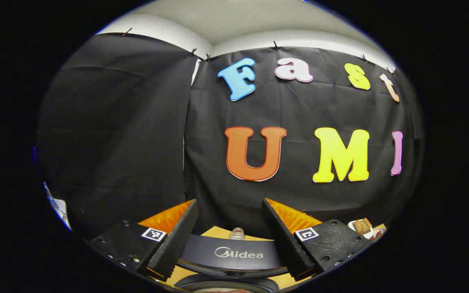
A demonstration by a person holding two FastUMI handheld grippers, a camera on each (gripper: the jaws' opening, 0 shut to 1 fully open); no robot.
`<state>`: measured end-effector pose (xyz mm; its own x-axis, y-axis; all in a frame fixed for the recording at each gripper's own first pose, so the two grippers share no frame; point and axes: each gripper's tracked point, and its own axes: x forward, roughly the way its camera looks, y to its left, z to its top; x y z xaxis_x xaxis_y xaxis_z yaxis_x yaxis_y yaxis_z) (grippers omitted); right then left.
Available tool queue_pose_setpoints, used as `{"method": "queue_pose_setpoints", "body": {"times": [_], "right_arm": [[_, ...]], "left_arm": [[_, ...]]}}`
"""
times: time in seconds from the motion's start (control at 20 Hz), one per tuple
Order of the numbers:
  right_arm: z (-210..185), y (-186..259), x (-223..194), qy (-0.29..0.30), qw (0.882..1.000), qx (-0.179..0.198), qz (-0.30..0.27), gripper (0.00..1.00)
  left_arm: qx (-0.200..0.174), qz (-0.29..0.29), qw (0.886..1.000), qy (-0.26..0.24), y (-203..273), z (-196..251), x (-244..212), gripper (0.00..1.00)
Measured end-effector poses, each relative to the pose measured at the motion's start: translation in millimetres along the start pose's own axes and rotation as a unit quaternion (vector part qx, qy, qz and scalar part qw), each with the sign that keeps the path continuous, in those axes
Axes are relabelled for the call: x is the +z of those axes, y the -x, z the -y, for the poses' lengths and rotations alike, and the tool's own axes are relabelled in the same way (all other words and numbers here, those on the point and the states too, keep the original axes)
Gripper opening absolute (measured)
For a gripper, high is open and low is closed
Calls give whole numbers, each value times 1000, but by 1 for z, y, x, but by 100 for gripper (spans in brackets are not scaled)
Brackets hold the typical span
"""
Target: Close the left gripper, press the button to open the rice cooker; take a wooden spoon from the chopstick holder with the right hand, scoop a spoonful of rice and pour it into the rice cooker, then put the wooden spoon back into the chopstick holder.
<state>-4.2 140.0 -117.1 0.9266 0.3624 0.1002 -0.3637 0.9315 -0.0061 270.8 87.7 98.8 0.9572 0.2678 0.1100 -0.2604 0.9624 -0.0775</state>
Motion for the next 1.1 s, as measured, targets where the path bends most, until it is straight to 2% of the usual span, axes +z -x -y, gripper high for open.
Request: {"method": "queue_pose_setpoints", "body": {"times": [0.05, 0.1, 0.15, 0.5, 0.65, 0.85, 1.0, 1.1], "right_arm": [[2, -1, -4, 1, 1000, -5, -7, 99], [4, 1, -5, 1, 1000, -9, -13, 99], [4, 3, -5, 0, 1000, -10, -15, 99], [7, 32, 5, 23, 1000, -16, -7, 99], [4, 44, 5, 32, 999, -7, -12, 100], [16, 52, 5, 30, 999, -22, -21, 99], [10, 54, -3, 29, 999, -15, -34, 100], [8, 56, -4, 33, 999, -12, -37, 100]], "left_arm": [[3, -9, 1000, -1, -3, -1, -1, 100], [4, -20, 1000, -3, 0, -2, -2, 92], [4, -31, 999, -4, 7, -2, -6, 100], [4, -65, 998, -12, 54, -7, -26, 100], [3, -83, 996, -16, 76, -11, -41, 99], [-3, -124, 992, -29, 112, -13, -78, 99], [-34, -168, 984, -40, 137, -5, -118, 97], [-41, -193, 980, -35, 148, -8, -138, 98]]}}
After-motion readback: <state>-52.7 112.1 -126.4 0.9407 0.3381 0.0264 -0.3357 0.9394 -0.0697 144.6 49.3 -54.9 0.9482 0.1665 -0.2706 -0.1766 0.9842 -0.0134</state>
